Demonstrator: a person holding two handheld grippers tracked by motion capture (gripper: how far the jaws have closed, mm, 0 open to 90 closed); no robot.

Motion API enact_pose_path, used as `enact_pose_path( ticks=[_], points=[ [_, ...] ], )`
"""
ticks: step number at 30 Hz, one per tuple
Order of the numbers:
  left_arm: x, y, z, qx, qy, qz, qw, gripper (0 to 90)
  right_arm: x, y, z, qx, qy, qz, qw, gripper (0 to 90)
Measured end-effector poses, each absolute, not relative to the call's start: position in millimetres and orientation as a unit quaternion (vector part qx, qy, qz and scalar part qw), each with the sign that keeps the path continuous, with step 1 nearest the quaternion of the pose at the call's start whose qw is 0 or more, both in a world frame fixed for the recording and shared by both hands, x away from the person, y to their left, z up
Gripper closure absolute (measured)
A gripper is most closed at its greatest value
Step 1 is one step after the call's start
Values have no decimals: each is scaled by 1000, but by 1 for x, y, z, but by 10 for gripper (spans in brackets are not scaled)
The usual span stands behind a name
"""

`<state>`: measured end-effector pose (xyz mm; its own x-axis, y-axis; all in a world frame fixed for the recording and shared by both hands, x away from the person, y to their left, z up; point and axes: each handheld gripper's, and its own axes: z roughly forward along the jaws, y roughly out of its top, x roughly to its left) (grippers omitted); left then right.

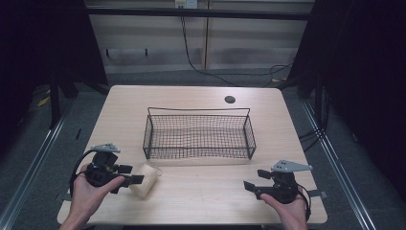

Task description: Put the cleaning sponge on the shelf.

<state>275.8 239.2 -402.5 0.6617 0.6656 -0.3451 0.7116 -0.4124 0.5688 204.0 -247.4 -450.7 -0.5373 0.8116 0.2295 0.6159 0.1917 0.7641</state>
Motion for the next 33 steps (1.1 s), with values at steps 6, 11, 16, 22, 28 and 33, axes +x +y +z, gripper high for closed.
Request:
enact_pose_path(
  ticks=[6, 11, 16, 22, 28, 33],
  points=[
    [284, 237, -395, 850, 414, -27, 324, 315, 205, -246, -451, 462, 768, 430, 108, 258],
    [287, 233, -395, 856, 419, -30, 302, 318, 205, -245, -452, 459, 771, 429, 104, 257],
    [295, 230, -398, 862, 428, -43, 268, 313, 206, -245, -453, 461, 772, 426, 98, 260],
    [305, 230, -400, 866, 434, -58, 242, 278, 206, -243, -453, 460, 775, 423, 94, 260],
    [314, 230, -400, 866, 442, -75, 223, 239, 207, -243, -454, 460, 775, 423, 92, 260],
    [322, 226, -406, 867, 445, -85, 209, 188, 207, -242, -453, 457, 776, 425, 94, 259]
  ],
)
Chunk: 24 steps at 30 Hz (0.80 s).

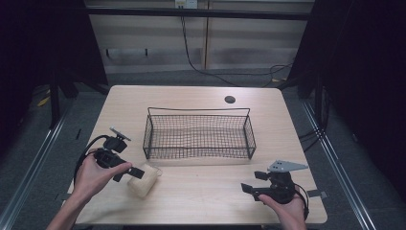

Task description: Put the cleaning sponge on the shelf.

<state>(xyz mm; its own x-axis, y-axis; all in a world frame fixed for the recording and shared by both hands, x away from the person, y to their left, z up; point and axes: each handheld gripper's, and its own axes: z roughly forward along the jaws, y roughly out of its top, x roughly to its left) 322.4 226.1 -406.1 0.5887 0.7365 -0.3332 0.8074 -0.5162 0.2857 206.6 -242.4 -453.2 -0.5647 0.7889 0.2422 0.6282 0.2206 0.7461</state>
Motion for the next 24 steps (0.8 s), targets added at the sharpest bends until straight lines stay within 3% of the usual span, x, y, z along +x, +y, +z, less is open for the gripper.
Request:
enact_pose_path(
  ticks=[24],
  points=[
    [335, 198, -424, 883, 439, -103, 132, 200, 208, -240, -456, 458, 781, 417, 81, 248]
  ],
)
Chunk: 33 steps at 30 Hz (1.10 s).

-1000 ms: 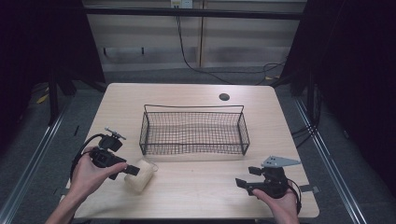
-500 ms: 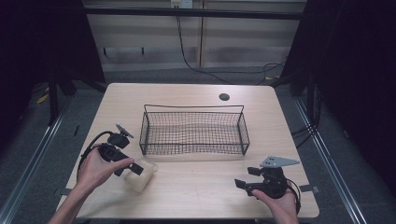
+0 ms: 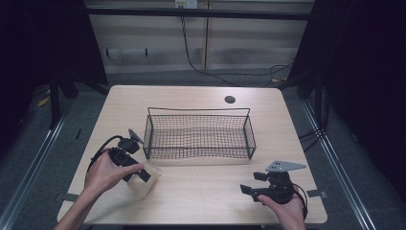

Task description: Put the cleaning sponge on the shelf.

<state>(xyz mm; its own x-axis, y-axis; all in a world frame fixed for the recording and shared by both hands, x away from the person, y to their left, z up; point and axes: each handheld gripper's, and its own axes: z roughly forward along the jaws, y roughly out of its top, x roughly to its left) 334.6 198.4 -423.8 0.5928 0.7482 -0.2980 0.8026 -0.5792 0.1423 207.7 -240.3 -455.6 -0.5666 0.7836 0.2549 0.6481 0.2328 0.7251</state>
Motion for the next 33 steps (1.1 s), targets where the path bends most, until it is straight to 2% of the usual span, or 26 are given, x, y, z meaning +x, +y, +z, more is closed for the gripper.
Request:
enact_pose_path(
  ticks=[5, 17, 33],
  points=[
    [336, 195, -428, 883, 447, -84, 114, 189, 208, -239, -456, 459, 782, 414, 78, 245],
    [338, 183, -439, 886, 448, -79, 88, 190, 208, -239, -457, 458, 785, 411, 75, 242],
    [335, 179, -449, 890, 442, -89, 69, 267, 209, -238, -458, 460, 787, 405, 74, 239]
  ],
)
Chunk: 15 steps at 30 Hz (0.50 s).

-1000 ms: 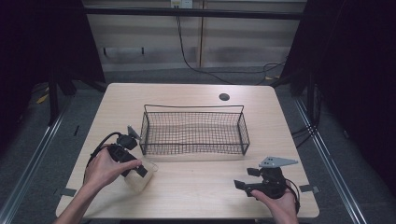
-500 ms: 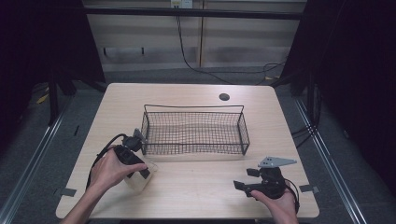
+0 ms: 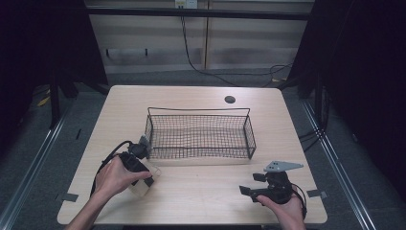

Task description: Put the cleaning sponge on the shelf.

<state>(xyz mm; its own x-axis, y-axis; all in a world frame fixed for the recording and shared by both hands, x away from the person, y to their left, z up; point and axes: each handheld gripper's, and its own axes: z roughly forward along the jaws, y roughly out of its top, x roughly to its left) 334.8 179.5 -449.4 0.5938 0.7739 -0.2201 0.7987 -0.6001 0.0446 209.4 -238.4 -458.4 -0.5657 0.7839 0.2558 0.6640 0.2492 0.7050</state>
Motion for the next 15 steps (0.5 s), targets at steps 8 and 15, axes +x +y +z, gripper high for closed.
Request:
enact_pose_path(
  ticks=[8, 15],
  points=[
    [334, 179, -448, 890, 443, -93, 59, 281, 210, -238, -459, 461, 787, 404, 74, 239],
    [335, 182, -439, 889, 442, -98, 70, 280, 210, -238, -459, 465, 787, 400, 72, 239]
  ],
)
